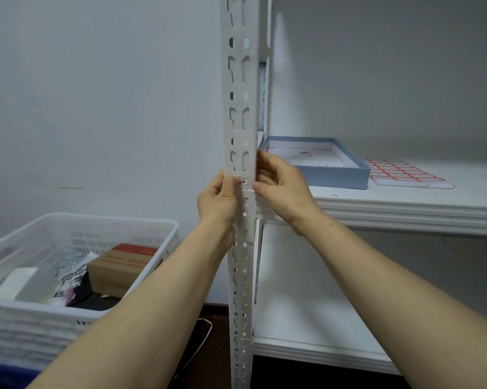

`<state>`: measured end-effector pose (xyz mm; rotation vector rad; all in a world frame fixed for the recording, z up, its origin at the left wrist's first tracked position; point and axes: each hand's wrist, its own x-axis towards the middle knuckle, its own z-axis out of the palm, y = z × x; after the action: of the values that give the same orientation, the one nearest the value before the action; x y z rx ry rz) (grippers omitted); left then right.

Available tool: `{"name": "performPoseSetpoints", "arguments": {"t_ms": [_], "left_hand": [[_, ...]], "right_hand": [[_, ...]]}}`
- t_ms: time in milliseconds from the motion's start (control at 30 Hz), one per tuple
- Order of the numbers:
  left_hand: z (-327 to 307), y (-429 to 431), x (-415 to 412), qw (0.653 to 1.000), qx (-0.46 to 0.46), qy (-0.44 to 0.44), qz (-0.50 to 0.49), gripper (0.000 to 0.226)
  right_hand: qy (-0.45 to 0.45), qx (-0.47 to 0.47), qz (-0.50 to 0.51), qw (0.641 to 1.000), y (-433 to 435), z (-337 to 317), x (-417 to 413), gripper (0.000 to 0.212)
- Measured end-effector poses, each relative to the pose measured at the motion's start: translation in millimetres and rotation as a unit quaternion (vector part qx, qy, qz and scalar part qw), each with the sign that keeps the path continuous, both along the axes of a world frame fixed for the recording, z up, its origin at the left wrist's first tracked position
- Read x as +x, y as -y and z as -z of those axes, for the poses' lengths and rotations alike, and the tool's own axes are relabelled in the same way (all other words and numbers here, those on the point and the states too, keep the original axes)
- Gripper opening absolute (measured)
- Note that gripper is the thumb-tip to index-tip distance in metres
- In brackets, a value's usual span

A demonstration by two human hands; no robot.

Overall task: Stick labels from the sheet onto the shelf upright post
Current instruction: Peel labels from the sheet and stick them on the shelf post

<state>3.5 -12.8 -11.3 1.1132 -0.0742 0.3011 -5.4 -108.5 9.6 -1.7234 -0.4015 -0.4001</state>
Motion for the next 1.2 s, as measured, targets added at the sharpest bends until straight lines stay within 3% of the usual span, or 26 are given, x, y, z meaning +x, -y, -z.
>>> {"name": "performPoseSetpoints", "arguments": {"t_ms": [1200], "left_hand": [[0.0, 1.6, 4.8, 0.999, -0.033, -0.010, 0.006, 0.028]], "right_hand": [[0.003, -0.005, 0.007, 1.000, -1.2, 2.3, 1.7, 0.063]]}}
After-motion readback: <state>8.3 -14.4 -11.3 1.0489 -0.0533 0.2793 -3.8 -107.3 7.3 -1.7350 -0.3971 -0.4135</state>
